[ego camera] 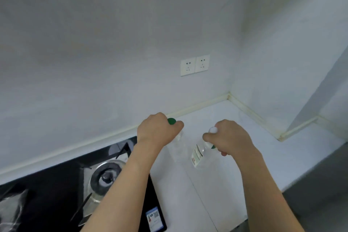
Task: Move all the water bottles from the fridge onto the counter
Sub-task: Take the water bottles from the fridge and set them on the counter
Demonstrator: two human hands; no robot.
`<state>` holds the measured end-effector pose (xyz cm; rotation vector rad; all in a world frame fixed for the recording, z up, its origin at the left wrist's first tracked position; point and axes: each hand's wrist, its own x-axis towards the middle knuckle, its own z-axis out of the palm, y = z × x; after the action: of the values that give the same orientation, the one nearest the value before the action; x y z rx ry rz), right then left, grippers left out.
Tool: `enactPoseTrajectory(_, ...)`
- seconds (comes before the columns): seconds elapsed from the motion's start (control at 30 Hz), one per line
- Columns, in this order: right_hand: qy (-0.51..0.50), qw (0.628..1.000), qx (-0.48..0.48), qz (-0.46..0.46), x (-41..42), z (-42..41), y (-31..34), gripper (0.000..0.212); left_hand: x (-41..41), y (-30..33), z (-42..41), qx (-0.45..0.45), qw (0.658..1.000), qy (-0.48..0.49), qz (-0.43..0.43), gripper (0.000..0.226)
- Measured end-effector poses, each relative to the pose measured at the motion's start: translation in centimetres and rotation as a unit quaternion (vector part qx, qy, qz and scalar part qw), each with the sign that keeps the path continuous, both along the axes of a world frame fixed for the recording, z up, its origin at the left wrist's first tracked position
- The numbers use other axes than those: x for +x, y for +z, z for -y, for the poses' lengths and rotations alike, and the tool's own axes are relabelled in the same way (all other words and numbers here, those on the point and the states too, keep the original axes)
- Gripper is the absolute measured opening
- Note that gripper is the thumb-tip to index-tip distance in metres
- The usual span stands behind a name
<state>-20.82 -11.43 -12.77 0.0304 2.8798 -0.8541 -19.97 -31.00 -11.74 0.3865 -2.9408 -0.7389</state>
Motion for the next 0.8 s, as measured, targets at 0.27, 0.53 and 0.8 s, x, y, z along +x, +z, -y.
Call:
enactPoseTrajectory(0.27, 0.211, 0.976, 0.032, 0.036, -2.6, 7.7, -0.6, 0.020, 4.3, -0.7, 6.5, -0.026, 0.985, 0.170, -0.006, 0.042)
enactPoseTrajectory(0.53, 0.377, 0.924, 0.020, 0.059, 1.0, 17.4, -0.2, 0.024, 12.9, -0.1, 12.5, -0.038, 0.951, 0.308, -0.008, 0.046)
enactPoseTrajectory(0.8, 0.471, 0.881, 0.045, 0.027, 9.6, 27.7, 0.4, 0.027, 24.8, 0.9, 20.3, -0.057, 0.910, 0.411, -0.027, 0.042)
